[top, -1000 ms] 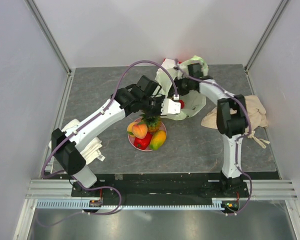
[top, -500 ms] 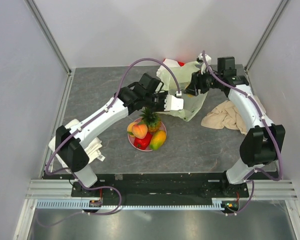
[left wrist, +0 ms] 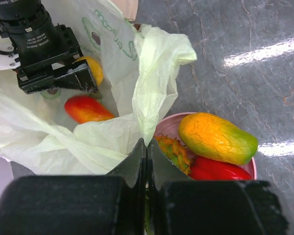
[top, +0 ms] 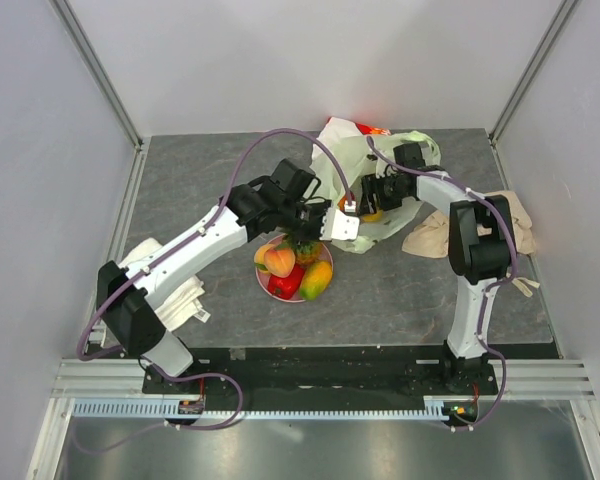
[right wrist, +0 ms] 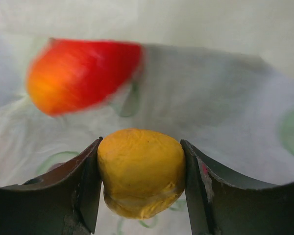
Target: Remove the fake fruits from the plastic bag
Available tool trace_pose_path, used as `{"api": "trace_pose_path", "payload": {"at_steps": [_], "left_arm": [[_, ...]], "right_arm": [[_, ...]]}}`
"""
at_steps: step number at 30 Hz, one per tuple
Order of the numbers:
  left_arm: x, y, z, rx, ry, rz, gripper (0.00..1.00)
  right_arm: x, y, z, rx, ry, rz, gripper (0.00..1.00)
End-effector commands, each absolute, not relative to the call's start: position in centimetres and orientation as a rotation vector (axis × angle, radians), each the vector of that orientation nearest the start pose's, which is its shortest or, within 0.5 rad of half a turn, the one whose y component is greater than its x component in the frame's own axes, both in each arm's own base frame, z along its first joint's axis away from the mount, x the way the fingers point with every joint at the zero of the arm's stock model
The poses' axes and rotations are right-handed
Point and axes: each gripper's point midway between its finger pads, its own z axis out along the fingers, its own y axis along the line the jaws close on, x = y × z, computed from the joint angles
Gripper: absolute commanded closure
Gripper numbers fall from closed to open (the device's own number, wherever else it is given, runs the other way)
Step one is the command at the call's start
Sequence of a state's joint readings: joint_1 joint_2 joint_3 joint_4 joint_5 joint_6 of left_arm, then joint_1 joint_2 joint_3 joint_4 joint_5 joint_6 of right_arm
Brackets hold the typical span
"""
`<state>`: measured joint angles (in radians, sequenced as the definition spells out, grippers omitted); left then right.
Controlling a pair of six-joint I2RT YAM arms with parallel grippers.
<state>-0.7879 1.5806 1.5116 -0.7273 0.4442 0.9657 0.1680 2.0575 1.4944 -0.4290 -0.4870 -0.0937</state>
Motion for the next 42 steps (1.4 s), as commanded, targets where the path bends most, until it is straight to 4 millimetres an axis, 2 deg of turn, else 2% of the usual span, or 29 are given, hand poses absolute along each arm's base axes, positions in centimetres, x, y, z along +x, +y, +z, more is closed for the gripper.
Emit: {"api": "trace_pose_path", "payload": {"at_steps": [1, 6, 7, 8, 9, 11, 12, 16, 18, 19, 20, 23, 25, 27, 28, 29, 33, 36, 37, 38, 39, 40, 41, 42], "left_arm": [[25.5, -33.8, 23.0, 1.971, 1.220, -0.494, 0.98], [24.1, -33.9, 20.8, 2.105, 1.189, -0.507, 0.98], [24.0, -33.9, 20.6, 2.117, 1.186, -0.501, 0.98], [24.1, -33.9, 20.5, 2.122, 1.189, -0.500, 0.98], [24.1, -33.9, 20.2, 2.127, 1.195, -0.496, 0.98], [24.6, -33.8, 20.1, 2.134, 1.198, -0.461, 0.98], [24.8, -33.8, 20.1, 2.133, 1.201, -0.451, 0.98], [25.4, -33.7, 20.7, 2.115, 1.222, -0.417, 0.98], [25.5, -33.8, 21.1, 2.108, 1.219, -0.413, 0.98], [25.5, -33.7, 21.1, 2.107, 1.225, -0.411, 0.98], [25.6, -33.8, 21.1, 2.106, 1.227, -0.409, 0.98], [25.9, -33.8, 21.2, 2.095, 1.245, -0.399, 0.98], [25.9, -33.7, 21.2, 2.091, 1.255, -0.397, 0.98], [25.9, -33.6, 21.1, 2.091, 1.264, -0.395, 0.98], [25.9, -33.6, 21.1, 2.089, 1.265, -0.395, 0.98], [25.9, -33.6, 21.3, 2.085, 1.263, -0.394, 0.98], [26.0, -33.6, 21.2, 2.081, 1.269, -0.390, 0.98], [26.2, -33.8, 21.2, 2.076, 1.270, -0.393, 0.98], [26.2, -33.8, 21.2, 2.071, 1.275, -0.388, 0.98], [26.3, -33.8, 21.2, 2.069, 1.277, -0.385, 0.98], [26.6, -33.9, 21.2, 2.062, 1.280, -0.378, 0.98], [26.9, -33.8, 21.2, 2.048, 1.299, -0.366, 0.98], [27.2, -33.8, 21.3, 2.034, 1.309, -0.364, 0.98], [27.8, -33.6, 21.5, 1.998, 1.341, -0.362, 0.98]], "right_arm": [[49.1, 12.2, 8.3, -0.421, 2.379, 0.405, 0.50], [48.2, 10.4, 9.3, -0.390, 2.375, 0.302, 0.40], [47.6, 10.6, 9.3, -0.398, 2.380, 0.327, 0.29], [47.1, 11.9, 10.1, -0.438, 2.354, 0.420, 0.23], [46.7, 12.7, 10.5, -0.463, 2.339, 0.473, 0.02], [46.2, 14.0, 11.5, -0.477, 2.300, 0.558, 0.02], [46.2, 15.4, 12.0, -0.512, 2.257, 0.596, 0.02], [47.2, 18.0, 12.6, -0.578, 2.211, 0.572, 0.02], [47.5, 19.4, 11.6, -0.595, 2.227, 0.584, 0.02], [48.5, 19.7, 12.0, -0.590, 2.217, 0.548, 0.02], [48.6, 20.1, 10.5, -0.596, 2.257, 0.547, 0.02], [49.7, 21.9, 10.3, -0.628, 2.212, 0.553, 0.02], [49.7, 23.2, 9.9, -0.660, 2.191, 0.556, 0.02], [49.6, 24.1, 8.4, -0.685, 2.224, 0.539, 0.02], [50.1, 24.3, 8.5, -0.683, 2.225, 0.514, 0.02], [50.0, 23.9, 7.0, -0.673, 2.280, 0.473, 0.02], [50.4, 23.5, 5.9, -0.648, 2.320, 0.423, 0.02], [50.6, 23.1, 4.9, -0.653, 2.337, 0.387, 0.10], [50.7, 22.9, 4.8, -0.650, 2.342, 0.372, 0.19], [50.5, 22.7, 4.6, -0.651, 2.359, 0.363, 0.23], [50.7, 22.5, 5.0, -0.644, 2.353, 0.365, 0.27], [50.3, 22.6, 5.3, -0.647, 2.353, 0.389, 0.41], [50.2, 22.5, 7.2, -0.643, 2.321, 0.400, 0.46], [50.0, 22.1, 8.0, -0.637, 2.313, 0.411, 0.50]]}}
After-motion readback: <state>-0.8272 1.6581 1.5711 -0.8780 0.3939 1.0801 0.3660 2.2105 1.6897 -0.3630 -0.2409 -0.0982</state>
